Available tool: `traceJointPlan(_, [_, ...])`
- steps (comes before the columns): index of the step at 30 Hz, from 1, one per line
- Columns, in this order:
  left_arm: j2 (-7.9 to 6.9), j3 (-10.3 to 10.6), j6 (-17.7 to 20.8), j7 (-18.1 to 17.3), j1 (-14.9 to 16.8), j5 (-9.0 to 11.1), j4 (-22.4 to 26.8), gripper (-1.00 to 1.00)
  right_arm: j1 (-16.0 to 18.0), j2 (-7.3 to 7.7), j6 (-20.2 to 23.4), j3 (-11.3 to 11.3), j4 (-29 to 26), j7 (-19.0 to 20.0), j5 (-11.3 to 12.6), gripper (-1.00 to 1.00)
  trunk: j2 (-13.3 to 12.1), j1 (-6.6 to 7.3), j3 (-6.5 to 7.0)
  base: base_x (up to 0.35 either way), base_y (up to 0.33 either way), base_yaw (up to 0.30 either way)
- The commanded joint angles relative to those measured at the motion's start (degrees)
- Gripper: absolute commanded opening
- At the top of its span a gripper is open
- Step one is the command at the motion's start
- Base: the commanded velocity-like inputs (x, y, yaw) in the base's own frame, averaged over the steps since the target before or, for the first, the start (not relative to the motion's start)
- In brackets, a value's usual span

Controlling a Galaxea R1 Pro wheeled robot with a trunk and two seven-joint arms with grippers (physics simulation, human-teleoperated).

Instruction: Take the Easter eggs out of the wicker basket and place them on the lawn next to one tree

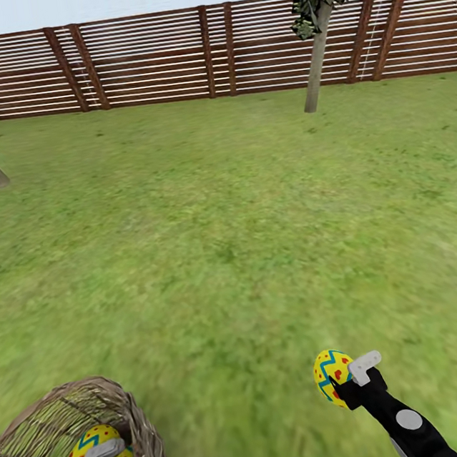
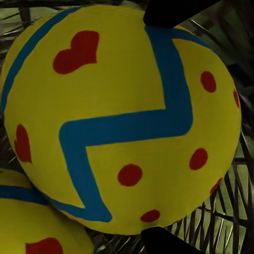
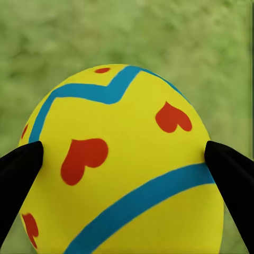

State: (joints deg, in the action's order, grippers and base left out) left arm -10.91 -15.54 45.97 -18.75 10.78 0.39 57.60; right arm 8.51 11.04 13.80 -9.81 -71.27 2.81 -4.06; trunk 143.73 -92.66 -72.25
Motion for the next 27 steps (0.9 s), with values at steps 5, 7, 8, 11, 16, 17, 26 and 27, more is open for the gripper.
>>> traceJointPlan(5, [0.02, 0.06, 0.35, -0.24, 0.03, 0.23, 0.04, -1.0, 0.02, -0.02, 0.35, -0.12, 0.96, 0.18, -0.44, -1.0, -0.05, 0.14, 1.07, 0.0, 0.0, 0.0])
traceJointPlan(7, [0.02, 0.07, 0.35, -0.24, 0.03, 0.23, 0.05, -1.0, 0.02, -0.05, 0.35, -0.12, 1.03, 0.18, -0.45, -1.0, -0.08, 0.19, 1.51, 0.0, 0.0, 0.0])
traceJointPlan(8, [0.02, 0.07, 0.35, -0.24, 0.03, 0.23, 0.05, -1.0, 0.02, -0.05, 0.35, -0.13, 1.04, 0.18, -0.45, -1.0, -0.09, 0.21, 1.74, 0.0, 0.0, 0.0])
traceJointPlan(11, [0.02, 0.1, 0.35, -0.24, 0.03, 0.23, -0.01, -1.0, 0.02, -0.05, 0.35, -0.13, 1.04, 0.18, -0.46, -1.0, -0.13, 0.29, 2.4, 0.0, 0.0, 0.0])
traceJointPlan(16, [-0.02, -0.06, 1.46, -0.24, 0.03, 0.18, -0.25, -1.0, 0.02, -0.05, 0.42, -0.13, 1.04, 0.18, -0.43, -1.0, -0.2, 0.42, 3.51, -0.015, 0.0, 0.0])
traceJointPlan(17, [-0.04, -0.1, 2.43, -0.24, 0.03, 0.21, -0.23, -1.0, 0.02, -0.05, 0.43, -0.13, 1.04, 0.18, -0.43, -1.0, -0.21, 0.45, 3.73, -0.231, 0.021, 0.0])
traceJointPlan(26, [-0.07, -0.19, 3.16, -0.24, 0.03, 0.29, -0.12, -1.0, 0.02, -0.05, 0.43, -1.96, 1.13, 0.19, -0.43, -1.0, -0.33, 0.68, 5.72, -0.083, 0.041, 0.0])
traceJointPlan(27, [-0.07, -0.19, 3.16, -0.24, 0.03, 0.27, -0.12, -1.0, 0.02, -0.05, 0.43, -2.07, 1.13, 0.19, -0.43, -1.0, -0.35, 0.7, 5.95, 0.0, 0.0, 0.0])
